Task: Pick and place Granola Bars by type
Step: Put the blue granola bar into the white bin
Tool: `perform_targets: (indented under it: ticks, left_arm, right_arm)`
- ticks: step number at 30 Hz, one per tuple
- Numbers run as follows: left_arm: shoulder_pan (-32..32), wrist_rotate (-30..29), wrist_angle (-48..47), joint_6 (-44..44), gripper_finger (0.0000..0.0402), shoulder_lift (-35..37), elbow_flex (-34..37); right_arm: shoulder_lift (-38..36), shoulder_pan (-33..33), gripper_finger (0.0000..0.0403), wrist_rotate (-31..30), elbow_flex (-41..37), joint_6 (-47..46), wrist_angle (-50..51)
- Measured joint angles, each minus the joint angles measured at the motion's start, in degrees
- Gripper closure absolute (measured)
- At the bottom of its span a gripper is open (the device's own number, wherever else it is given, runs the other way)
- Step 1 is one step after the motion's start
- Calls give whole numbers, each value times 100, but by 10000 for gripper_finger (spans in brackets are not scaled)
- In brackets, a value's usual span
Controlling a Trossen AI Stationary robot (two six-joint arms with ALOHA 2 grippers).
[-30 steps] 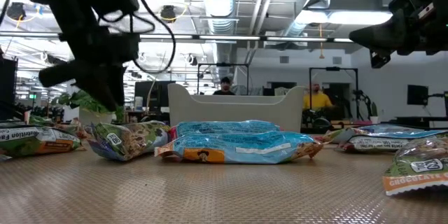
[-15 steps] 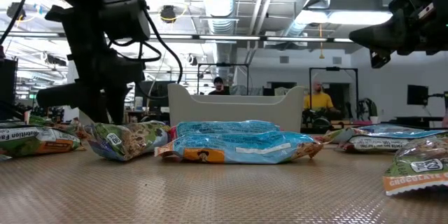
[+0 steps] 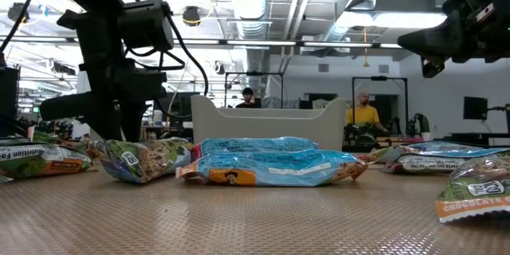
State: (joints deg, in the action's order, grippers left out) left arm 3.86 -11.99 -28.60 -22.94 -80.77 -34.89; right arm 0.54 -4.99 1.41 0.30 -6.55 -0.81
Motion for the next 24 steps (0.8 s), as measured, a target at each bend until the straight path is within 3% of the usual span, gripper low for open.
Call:
perform_targets:
  ticks: [13, 24]
  left_arm:
    - [0, 55, 186, 155, 385, 13, 0]
    - [0, 799, 1172, 282, 393, 573, 2]
  right_arm:
    - [0, 1, 403, 0, 0, 0, 0]
    - [0, 1, 403, 0, 0, 0, -1]
